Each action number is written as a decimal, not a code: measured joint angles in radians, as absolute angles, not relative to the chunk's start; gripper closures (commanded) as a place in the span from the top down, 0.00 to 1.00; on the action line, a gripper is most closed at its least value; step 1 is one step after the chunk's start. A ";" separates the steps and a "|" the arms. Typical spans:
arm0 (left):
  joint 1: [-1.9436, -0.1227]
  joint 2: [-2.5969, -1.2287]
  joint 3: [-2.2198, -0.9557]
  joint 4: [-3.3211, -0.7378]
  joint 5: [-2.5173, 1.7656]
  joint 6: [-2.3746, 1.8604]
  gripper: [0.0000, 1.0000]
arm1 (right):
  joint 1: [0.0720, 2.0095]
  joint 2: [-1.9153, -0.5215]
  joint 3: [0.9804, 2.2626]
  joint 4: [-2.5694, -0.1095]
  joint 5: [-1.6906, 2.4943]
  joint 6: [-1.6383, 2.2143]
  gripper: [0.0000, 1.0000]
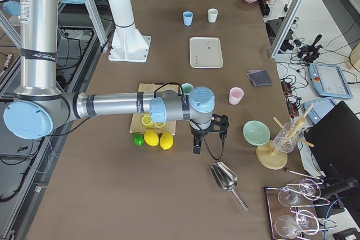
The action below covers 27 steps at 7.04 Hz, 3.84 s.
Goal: Place all cups on tray
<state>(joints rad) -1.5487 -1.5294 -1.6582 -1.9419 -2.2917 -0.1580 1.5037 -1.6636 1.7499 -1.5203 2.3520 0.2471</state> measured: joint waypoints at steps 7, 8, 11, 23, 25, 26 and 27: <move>-1.548 -1.526 -1.652 -1.942 -2.309 -0.158 0.98 | 1.503 -1.661 1.752 -1.520 2.358 0.247 1.00; -1.548 -1.526 -1.650 -1.942 -2.309 -0.158 0.98 | 1.503 -1.661 1.752 -1.520 2.357 0.247 1.00; -1.548 -1.526 -1.649 -1.942 -2.309 -0.158 0.98 | 1.503 -1.659 1.751 -1.520 2.359 0.247 1.00; -1.306 -1.616 -1.718 -2.144 -2.318 -0.453 0.98 | 1.400 -1.597 1.800 -1.340 2.371 0.385 1.00; -1.206 -1.635 -1.744 -2.162 -2.291 -0.682 0.98 | 1.326 -1.602 1.807 -1.248 2.370 0.499 1.00; -1.160 -1.645 -1.754 -2.163 -2.280 -0.759 0.98 | 1.280 -1.601 1.809 -1.195 2.368 0.543 1.00; -1.137 -1.651 -1.762 -2.163 -2.262 -0.812 0.98 | 1.239 -1.597 1.810 -1.161 2.361 0.576 1.00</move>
<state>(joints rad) -1.1373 -1.6506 -1.7620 -2.1634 -2.2623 -0.8117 1.2393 -1.5966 1.8104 -1.1611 2.3612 0.5760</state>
